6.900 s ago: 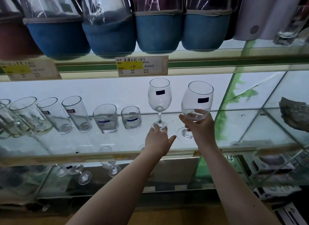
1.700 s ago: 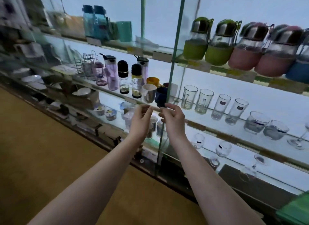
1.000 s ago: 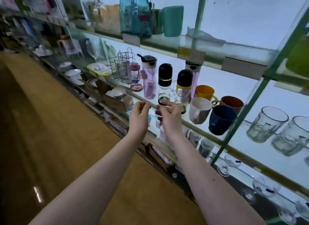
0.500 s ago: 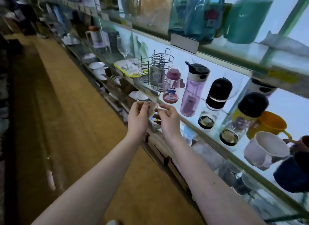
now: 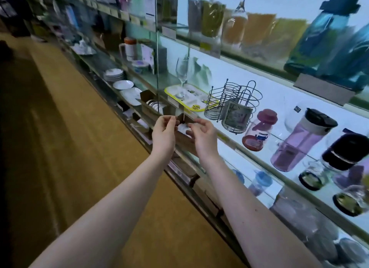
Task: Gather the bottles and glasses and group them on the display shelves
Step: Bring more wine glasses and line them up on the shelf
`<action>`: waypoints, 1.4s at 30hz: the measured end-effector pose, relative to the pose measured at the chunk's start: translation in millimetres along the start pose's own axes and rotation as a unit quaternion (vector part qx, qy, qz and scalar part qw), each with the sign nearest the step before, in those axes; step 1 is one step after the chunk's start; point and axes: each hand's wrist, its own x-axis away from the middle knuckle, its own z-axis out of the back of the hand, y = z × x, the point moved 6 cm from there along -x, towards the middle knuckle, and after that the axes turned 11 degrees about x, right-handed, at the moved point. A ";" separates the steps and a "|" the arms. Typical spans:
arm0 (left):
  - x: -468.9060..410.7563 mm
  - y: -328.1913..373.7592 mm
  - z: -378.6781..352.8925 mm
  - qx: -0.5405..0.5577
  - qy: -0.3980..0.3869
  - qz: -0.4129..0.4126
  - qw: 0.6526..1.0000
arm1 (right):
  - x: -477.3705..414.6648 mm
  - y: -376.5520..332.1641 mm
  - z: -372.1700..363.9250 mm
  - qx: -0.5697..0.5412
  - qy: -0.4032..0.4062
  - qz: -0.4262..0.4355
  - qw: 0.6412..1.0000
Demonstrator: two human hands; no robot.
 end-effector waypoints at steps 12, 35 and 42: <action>-143.5 -24.2 13.2 -0.008 -0.037 0.035 0.999 | -125.9 1.9 -71.3 -0.087 0.032 -0.023 0.995; -373.6 -73.9 -63.7 -0.076 -0.146 0.095 0.982 | -338.4 26.5 -134.7 -0.144 0.110 -0.100 0.978; -425.9 -81.4 -78.3 -0.090 -0.255 0.112 0.956 | -365.2 21.8 -156.6 -0.156 0.177 -0.114 0.965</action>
